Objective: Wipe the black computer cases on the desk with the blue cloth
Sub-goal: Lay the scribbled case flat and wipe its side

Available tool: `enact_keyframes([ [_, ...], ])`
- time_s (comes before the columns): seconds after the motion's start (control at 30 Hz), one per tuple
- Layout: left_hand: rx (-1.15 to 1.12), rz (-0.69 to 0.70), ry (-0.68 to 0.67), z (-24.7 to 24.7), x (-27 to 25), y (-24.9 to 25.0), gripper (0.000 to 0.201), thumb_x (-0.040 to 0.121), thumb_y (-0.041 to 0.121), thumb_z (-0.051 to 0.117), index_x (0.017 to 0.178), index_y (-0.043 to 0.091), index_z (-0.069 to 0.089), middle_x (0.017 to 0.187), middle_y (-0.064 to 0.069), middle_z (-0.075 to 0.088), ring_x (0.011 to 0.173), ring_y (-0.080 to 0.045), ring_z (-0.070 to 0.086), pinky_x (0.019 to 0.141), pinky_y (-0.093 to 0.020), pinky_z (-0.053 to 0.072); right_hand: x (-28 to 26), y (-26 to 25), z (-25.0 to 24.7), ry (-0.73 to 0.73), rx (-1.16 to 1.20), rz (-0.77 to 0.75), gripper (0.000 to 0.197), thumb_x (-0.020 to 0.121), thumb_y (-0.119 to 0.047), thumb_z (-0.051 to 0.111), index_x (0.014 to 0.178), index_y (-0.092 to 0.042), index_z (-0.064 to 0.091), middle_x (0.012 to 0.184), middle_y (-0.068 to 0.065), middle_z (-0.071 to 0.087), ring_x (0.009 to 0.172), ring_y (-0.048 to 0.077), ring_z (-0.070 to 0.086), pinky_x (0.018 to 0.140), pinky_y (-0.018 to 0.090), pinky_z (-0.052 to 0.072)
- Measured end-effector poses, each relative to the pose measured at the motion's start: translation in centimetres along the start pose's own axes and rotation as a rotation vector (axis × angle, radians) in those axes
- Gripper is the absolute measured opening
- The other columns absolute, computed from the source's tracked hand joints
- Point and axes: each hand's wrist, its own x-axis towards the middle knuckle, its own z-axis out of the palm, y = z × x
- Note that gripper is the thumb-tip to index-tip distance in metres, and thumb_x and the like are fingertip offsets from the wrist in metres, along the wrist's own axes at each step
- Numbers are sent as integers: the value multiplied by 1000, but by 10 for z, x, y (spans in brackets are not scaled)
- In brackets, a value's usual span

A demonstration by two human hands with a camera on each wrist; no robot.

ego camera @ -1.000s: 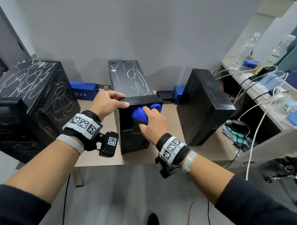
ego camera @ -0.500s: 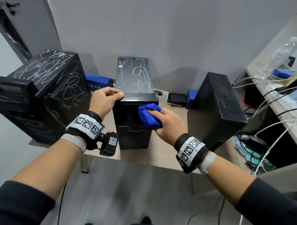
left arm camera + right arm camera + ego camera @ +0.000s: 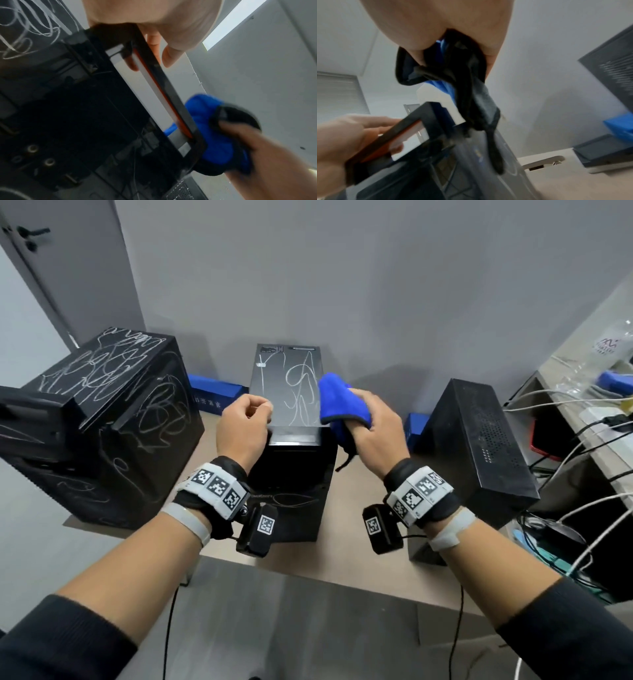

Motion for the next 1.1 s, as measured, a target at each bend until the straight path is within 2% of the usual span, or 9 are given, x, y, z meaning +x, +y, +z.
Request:
enact_keyframes([
  [0.1,67,-11,55,5,4,0,19,92,33,57,81,20,65,70,5,69,77,-16,63,73,-29,42,4,-7,31,-271,-153,-48,38,82,-35,52,116,-23,65,110,1,67,103,23,57,96,39,43],
  [0.17,62,-20,110,6,3,-1,21,93,35,56,84,18,64,68,4,69,76,-14,61,72,-28,39,4,-6,42,-327,-234,-47,33,80,-37,47,108,-28,63,102,-2,66,95,23,52,91,43,43],
  [0.3,-3,-30,129,5,5,-2,26,94,38,57,84,14,61,59,6,67,72,-9,63,70,-21,40,-3,-9,42,-296,-136,-30,27,85,-30,49,108,-26,63,103,-4,65,96,16,47,90,34,40],
  [0.53,-82,27,18,-10,32,-9,32,94,39,57,75,14,62,53,2,66,62,-11,65,79,-33,51,-11,-20,38,-333,-107,-104,41,80,-3,58,115,-22,67,114,-8,68,105,13,56,96,25,40],
  [0.7,-120,55,-63,-13,56,-12,34,94,39,57,74,11,63,52,-5,66,54,-14,63,81,-43,54,0,-23,33,-449,-69,-96,46,78,0,58,116,-22,71,113,-10,71,108,4,62,98,22,45],
  [0.87,-81,3,-119,-9,68,-17,30,88,46,55,88,18,66,70,2,71,74,-17,68,86,-50,54,36,-12,14,-87,-138,-17,45,73,-2,58,112,-19,73,106,-4,72,101,15,65,95,35,50],
  [0.97,-7,-55,-167,-8,75,-16,38,84,57,49,96,25,65,89,4,72,93,-20,67,93,-50,52,28,-9,28,-381,-302,-129,57,73,-17,49,127,-18,65,120,6,57,115,26,52,104,30,36],
  [1.03,20,-83,-185,-8,78,-14,44,80,63,45,98,27,64,94,3,70,97,-22,65,96,-49,50,17,-8,35,-649,-342,-217,68,76,-25,42,144,-22,48,142,12,42,134,29,33,115,32,16],
  [1.1,53,-90,-190,-5,78,-10,43,83,62,43,102,28,62,96,4,69,99,-20,64,97,-48,49,14,-5,32,-791,-280,-159,69,84,-29,37,152,-28,27,160,10,19,149,21,8,119,33,-7],
])
